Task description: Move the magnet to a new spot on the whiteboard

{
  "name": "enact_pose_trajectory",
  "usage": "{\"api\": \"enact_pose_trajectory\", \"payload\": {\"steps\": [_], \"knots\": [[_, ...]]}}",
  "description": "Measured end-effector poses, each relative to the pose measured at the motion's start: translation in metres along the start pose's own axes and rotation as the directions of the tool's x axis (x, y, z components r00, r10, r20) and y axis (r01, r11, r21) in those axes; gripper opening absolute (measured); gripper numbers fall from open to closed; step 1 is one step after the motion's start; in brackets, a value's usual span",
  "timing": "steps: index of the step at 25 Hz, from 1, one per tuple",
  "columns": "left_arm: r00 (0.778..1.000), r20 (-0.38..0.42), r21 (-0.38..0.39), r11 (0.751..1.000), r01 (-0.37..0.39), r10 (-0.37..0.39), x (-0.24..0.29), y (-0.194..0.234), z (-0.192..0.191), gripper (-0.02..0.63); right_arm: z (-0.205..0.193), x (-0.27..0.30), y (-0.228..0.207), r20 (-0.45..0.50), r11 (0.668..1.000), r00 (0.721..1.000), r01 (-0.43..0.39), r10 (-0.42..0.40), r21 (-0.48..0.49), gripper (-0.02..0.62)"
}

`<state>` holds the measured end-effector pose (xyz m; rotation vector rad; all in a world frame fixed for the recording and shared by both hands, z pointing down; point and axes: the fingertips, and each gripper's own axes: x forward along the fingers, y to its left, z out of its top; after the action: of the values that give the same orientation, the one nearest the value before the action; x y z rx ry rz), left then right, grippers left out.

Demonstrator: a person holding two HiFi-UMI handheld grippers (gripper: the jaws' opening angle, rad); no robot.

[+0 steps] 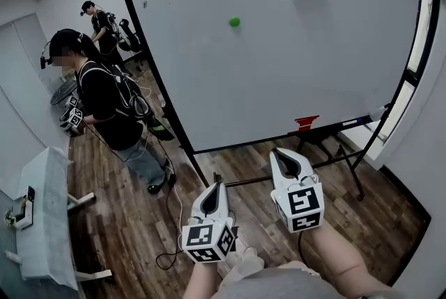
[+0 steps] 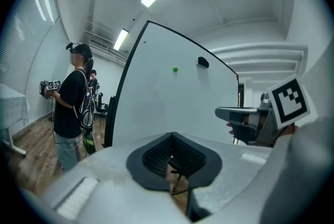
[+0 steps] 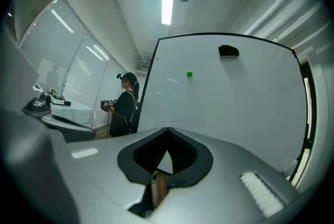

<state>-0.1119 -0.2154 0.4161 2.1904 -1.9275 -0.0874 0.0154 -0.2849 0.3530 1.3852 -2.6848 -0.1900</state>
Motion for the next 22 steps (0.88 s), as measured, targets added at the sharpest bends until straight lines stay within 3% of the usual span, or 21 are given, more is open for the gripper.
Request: {"api": "enact_pose_trajectory", "payload": {"steps": [12, 22], "knots": [[0.997, -0.078, -0.004, 1.0, -0.015, 0.015, -0.072, -0.026, -0.066, 0.005, -0.074, -0.087, 0.031, -0.068, 0.998, 0.997, -0.017, 0.022, 0.069, 0.002], [0.997, -0.082, -0.006, 1.0, -0.015, 0.015, -0.102, -0.036, -0.079, 0.005, -0.089, -0.124, 0.041, -0.08, 0.995, 0.997, 0.001, 0.007, 0.098, 0.002]]}}
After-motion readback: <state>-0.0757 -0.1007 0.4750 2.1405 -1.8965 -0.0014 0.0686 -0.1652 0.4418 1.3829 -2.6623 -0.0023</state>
